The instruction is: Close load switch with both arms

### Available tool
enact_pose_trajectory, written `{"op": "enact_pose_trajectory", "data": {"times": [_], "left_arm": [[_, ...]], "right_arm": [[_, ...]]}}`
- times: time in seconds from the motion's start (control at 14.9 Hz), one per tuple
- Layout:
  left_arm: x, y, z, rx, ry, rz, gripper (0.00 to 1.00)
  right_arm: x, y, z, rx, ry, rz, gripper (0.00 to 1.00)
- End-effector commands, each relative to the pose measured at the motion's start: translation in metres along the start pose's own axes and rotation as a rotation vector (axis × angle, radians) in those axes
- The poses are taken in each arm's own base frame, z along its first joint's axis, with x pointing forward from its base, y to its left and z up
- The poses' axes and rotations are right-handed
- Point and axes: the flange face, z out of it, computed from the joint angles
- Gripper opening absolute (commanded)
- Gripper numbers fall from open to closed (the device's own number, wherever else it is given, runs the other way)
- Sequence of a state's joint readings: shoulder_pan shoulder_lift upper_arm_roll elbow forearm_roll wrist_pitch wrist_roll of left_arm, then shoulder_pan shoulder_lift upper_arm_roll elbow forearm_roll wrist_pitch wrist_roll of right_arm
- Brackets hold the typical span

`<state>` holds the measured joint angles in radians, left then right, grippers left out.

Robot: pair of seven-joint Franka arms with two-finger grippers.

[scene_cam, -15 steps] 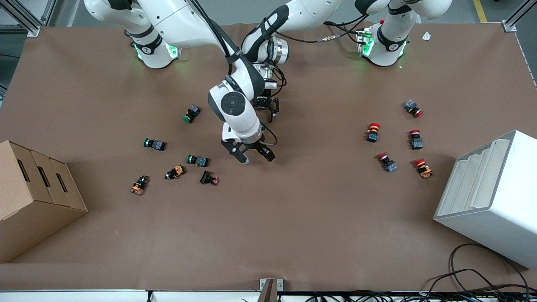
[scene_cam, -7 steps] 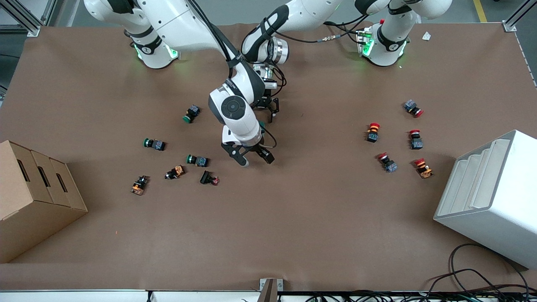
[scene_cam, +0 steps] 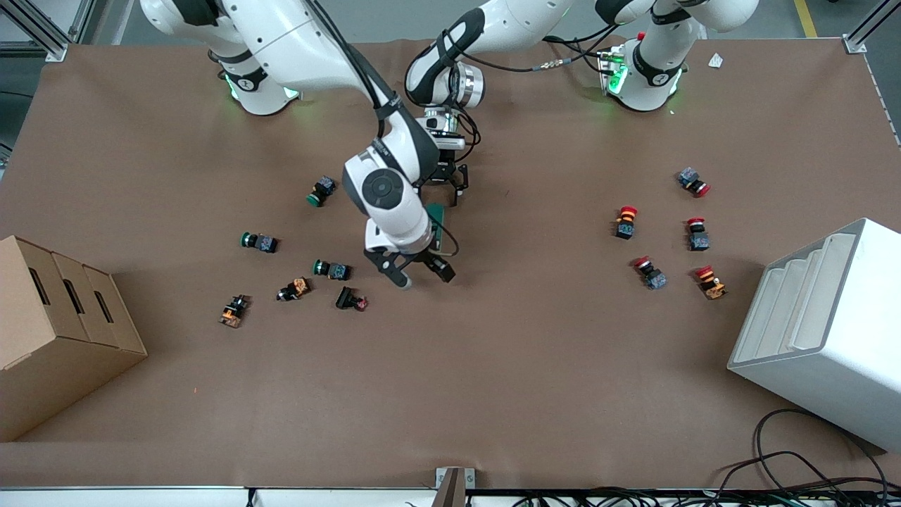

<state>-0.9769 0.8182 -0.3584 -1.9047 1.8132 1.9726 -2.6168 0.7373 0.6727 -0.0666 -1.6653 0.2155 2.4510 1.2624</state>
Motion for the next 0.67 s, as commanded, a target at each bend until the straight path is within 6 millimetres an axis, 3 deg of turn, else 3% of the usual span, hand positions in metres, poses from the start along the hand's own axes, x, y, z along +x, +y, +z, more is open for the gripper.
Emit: {"op": "enact_pose_trajectory", "data": {"times": [0.0,0.34,0.47,0.6], "left_arm": [[0.000,0.000,0.007,-0.005,0.016,-0.007,0.99],[0.025,0.012,-0.001,0.015,0.011,-0.042,0.99],[0.037,0.017,-0.007,0.039,-0.001,-0.054,0.99],[0.064,0.024,-0.016,0.064,-0.015,-0.060,0.99]], "right_arm": [[0.047,0.006,-0.049,-0.048,-0.041,-0.105,1.00],[0.141,0.054,-0.151,-0.109,-0.111,-0.336,1.00],[0.188,0.087,-0.188,-0.166,-0.103,-0.444,1.00],[0.230,0.118,-0.228,-0.236,-0.112,-0.550,1.00]]}}
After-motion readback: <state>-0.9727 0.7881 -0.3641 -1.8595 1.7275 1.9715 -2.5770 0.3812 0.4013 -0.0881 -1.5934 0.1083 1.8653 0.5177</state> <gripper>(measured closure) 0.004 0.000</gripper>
